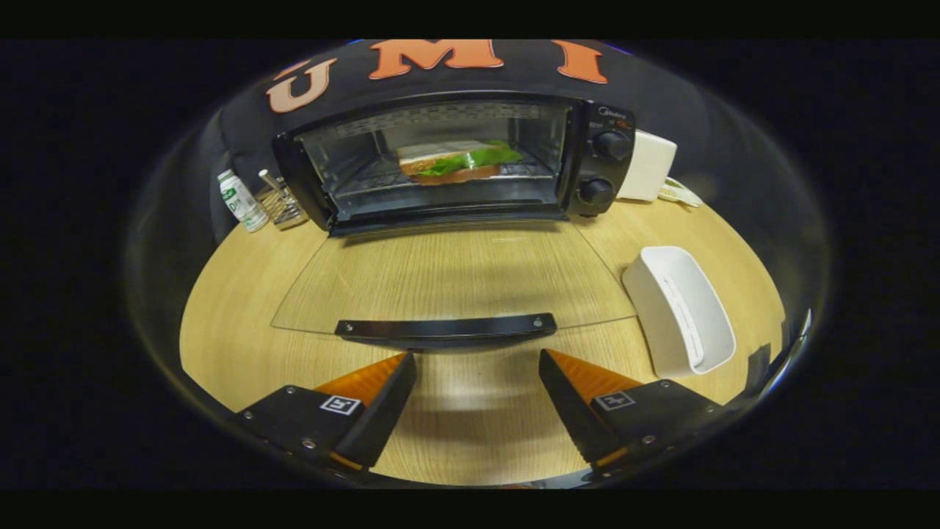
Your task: Open the toaster oven, put the food inside, and close the toaster oven door.
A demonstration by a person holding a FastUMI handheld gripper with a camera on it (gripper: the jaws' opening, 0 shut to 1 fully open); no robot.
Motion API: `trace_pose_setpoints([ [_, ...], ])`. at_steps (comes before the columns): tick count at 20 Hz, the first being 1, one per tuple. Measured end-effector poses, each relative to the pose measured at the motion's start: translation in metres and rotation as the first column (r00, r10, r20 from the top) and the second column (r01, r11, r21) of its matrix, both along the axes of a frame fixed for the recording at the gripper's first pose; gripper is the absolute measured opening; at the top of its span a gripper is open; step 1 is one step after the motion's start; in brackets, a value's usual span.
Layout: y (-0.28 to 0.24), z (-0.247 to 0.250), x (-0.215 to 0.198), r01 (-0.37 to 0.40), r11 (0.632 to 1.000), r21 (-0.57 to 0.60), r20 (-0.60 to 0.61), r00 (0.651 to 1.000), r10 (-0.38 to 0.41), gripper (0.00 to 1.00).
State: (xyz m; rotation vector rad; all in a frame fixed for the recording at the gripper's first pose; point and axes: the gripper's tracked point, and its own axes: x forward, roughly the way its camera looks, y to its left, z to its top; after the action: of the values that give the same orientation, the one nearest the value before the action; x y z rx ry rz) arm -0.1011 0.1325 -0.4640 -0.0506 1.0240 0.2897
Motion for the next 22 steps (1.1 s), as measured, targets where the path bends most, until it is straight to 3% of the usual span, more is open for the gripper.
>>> trace_pose_setpoints([
  [5,0.007,-0.004,0.006,-0.010,1.000,-0.006,0.003,1.000,0.010,1.00],
  [11,0.011,0.025,0.017,0.003,0.999,0.035,0.038,0.999,-0.004,1.00],
  [22,0.033,0.101,0.097,0.014,0.995,0.099,0.195,0.980,-0.033,0.99],
])
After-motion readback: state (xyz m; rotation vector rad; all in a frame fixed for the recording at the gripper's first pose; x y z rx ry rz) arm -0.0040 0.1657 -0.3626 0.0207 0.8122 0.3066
